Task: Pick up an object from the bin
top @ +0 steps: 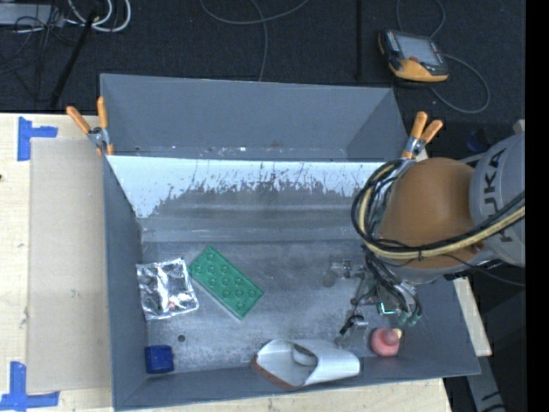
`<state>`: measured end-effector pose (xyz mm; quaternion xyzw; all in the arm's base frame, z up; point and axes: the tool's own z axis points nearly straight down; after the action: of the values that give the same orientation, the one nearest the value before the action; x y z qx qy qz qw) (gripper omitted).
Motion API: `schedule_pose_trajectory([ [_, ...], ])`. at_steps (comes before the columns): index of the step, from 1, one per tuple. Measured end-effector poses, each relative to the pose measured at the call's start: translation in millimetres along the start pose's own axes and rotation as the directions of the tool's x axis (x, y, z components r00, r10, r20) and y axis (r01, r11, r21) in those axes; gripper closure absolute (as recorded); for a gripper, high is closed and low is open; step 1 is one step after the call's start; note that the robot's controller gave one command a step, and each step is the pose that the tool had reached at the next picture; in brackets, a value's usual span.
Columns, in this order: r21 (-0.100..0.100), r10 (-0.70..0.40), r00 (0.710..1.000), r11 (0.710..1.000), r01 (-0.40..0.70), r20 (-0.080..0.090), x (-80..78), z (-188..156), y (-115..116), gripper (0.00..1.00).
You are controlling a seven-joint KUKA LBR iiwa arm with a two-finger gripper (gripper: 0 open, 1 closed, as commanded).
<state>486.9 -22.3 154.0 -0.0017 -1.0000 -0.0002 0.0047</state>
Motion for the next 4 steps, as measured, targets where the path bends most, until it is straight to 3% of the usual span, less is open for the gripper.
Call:
schedule_pose_trajectory([
  [1,0.0,-0.002,0.999,1.0,0.002,0.035,6.1,70.3,36.3,0.0],
  [2,0.002,0.095,0.995,0.995,-0.095,0.013,10.8,53.6,-32.2,0.0],
  [3,0.004,0.044,0.999,0.999,-0.044,0.009,17.8,54.2,-139.2,0.0],
  [4,-0.001,0.108,0.994,0.994,-0.108,0.012,9.7,84.3,-133.2,0.0],
])
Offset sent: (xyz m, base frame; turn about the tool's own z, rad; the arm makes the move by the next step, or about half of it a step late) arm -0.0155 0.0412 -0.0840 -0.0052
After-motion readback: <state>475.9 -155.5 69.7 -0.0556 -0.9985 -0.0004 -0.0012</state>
